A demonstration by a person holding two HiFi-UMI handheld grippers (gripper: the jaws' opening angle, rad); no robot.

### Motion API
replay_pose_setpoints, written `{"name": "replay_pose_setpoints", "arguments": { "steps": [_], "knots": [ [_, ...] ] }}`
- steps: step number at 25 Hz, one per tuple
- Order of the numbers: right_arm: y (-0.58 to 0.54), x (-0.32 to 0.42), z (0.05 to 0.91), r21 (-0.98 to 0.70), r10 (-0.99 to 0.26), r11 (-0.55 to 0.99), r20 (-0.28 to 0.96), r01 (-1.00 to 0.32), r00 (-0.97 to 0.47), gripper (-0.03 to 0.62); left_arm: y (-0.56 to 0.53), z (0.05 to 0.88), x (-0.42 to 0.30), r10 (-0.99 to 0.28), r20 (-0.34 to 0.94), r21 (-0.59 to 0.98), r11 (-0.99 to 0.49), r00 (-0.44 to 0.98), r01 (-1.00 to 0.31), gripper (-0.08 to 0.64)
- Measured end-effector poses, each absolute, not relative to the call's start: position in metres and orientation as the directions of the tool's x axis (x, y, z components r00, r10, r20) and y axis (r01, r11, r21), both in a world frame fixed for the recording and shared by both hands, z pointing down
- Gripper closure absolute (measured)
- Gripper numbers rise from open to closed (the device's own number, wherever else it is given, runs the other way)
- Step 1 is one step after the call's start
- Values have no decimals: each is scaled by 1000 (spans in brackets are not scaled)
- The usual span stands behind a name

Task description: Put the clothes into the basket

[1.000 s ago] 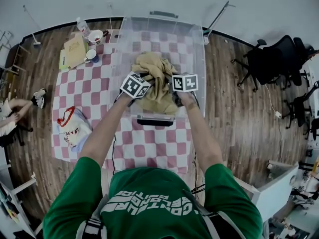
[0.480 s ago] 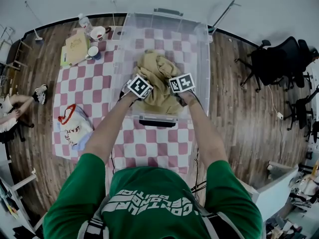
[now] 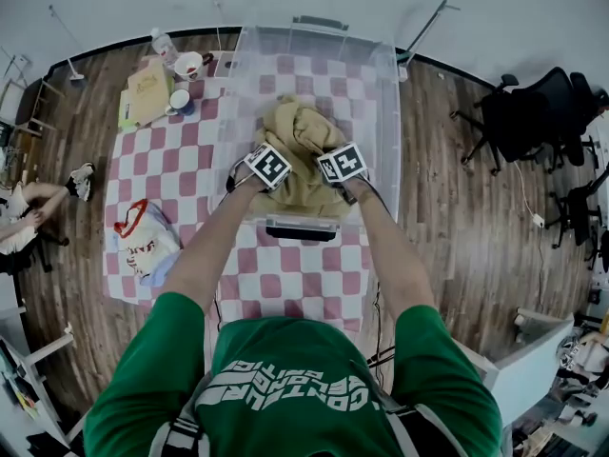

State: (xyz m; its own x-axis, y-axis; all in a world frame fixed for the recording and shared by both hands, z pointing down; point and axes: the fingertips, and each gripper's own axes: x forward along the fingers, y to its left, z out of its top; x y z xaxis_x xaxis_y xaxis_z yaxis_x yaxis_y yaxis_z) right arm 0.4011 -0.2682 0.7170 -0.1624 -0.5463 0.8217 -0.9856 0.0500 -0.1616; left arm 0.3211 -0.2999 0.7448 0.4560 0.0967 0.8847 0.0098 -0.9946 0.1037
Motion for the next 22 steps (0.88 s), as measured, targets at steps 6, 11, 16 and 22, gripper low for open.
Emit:
{"name": "replay_pose_setpoints", "arguments": {
  "steps": [6,11,16,22],
  "knots": [
    [-266,399,703,-145,-559,82,812,-986,-166,377,-312,719,322,3,881,15,-1000,472,-21,353],
    [-266,403,669,-133,-635,69,759,-989,-146,374,-314,688,326,-30,854,-10,-999,519,-41,353],
    [-271,401,615,-130,-740,68,658,-989,-138,374,-318,639,329,-97,796,-54,-994,597,-90,353],
    [-263,390,540,-86,-853,59,514,-995,-95,377,-313,570,323,-191,668,-80,-979,720,-185,358]
  ]
}}
